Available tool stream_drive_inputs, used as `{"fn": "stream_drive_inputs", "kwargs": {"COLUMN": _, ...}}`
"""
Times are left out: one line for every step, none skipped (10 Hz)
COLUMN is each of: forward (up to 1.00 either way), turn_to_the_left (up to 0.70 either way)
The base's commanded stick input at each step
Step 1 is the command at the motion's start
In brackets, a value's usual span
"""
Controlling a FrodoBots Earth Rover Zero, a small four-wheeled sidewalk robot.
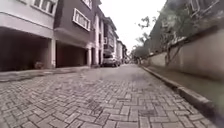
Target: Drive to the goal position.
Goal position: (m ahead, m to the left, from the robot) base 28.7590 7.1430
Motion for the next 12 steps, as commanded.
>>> {"fn": "stream_drive_inputs", "kwargs": {"forward": 0.7, "turn_to_the_left": 0.0}}
{"fn": "stream_drive_inputs", "kwargs": {"forward": 0.7, "turn_to_the_left": -0.01}}
{"fn": "stream_drive_inputs", "kwargs": {"forward": 0.7, "turn_to_the_left": -0.24}}
{"fn": "stream_drive_inputs", "kwargs": {"forward": 0.7, "turn_to_the_left": -0.35}}
{"fn": "stream_drive_inputs", "kwargs": {"forward": 0.7, "turn_to_the_left": -0.35}}
{"fn": "stream_drive_inputs", "kwargs": {"forward": 0.7, "turn_to_the_left": -0.35}}
{"fn": "stream_drive_inputs", "kwargs": {"forward": 0.7, "turn_to_the_left": -0.27}}
{"fn": "stream_drive_inputs", "kwargs": {"forward": 0.7, "turn_to_the_left": -0.04}}
{"fn": "stream_drive_inputs", "kwargs": {"forward": 0.7, "turn_to_the_left": 0.0}}
{"fn": "stream_drive_inputs", "kwargs": {"forward": 0.7, "turn_to_the_left": 0.0}}
{"fn": "stream_drive_inputs", "kwargs": {"forward": 0.7, "turn_to_the_left": 0.0}}
{"fn": "stream_drive_inputs", "kwargs": {"forward": 0.7, "turn_to_the_left": 0.0}}
